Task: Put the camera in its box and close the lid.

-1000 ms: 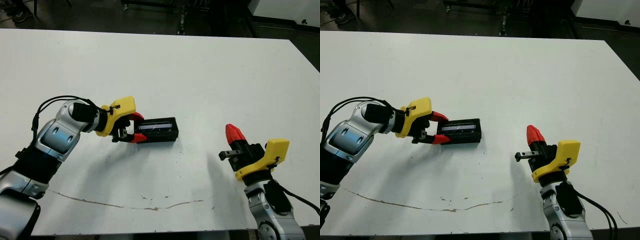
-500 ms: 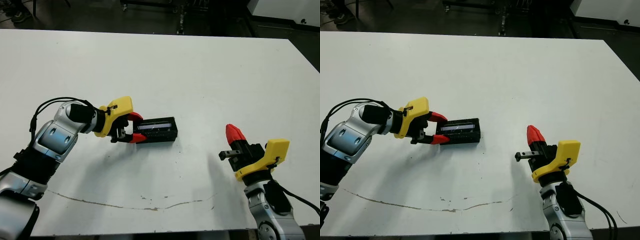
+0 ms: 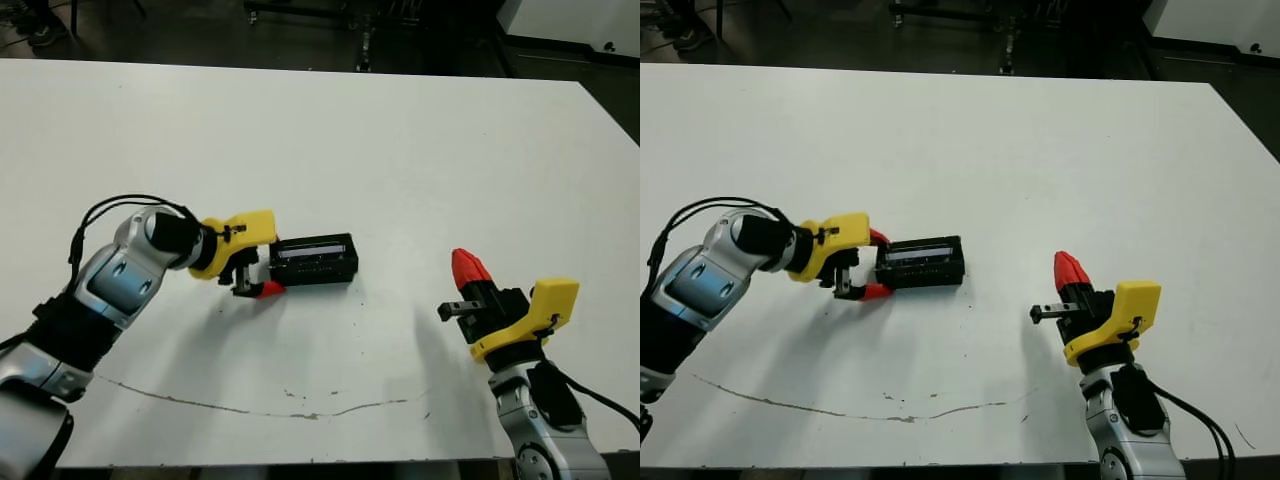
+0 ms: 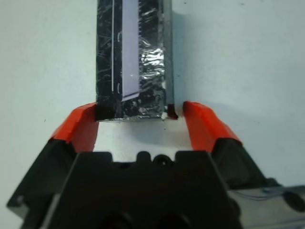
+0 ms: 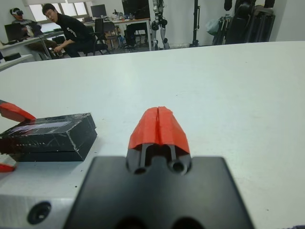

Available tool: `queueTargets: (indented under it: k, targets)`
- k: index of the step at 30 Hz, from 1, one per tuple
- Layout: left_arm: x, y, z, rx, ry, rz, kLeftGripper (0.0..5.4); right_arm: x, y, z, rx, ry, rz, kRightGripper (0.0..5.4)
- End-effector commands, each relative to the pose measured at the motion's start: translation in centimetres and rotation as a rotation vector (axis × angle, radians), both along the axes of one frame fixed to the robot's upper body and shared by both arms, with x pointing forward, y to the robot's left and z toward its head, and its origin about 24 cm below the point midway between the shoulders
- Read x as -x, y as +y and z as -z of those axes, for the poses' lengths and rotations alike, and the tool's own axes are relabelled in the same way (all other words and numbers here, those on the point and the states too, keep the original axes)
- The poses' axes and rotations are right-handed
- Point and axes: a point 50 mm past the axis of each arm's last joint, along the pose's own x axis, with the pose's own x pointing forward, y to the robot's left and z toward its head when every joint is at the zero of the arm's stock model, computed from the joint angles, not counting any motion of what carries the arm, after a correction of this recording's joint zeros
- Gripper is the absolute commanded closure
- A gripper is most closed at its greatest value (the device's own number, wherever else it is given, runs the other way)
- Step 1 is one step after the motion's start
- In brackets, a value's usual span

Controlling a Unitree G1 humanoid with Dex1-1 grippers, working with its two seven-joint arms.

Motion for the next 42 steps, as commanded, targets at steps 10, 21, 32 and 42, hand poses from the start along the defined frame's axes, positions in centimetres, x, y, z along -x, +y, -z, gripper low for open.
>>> queueTargets:
  k: [10,21,32,42]
  targets:
    - [1.9,0.5,3.7,-0.072,0.202,-0.013,0.02,0.1,-0.2,0.1,0.006,0.011,0.009,5.4]
    - [1.7,1.1,3.6,-0.139,0.104,0.009,0.02,0.1,-0.2,0.1,0.002,0.012,0.009,5.4]
    - [0.8,4.0,2.1,-0.325,0.026,-0.097,0.02,0.0,-0.3,0.0,0.001,0.01,0.003,5.4]
    - [0.1,5.9,1.7,-0.391,-0.045,-0.218,0.02,0.0,-0.3,-0.1,0.002,0.009,0.006,5.4]
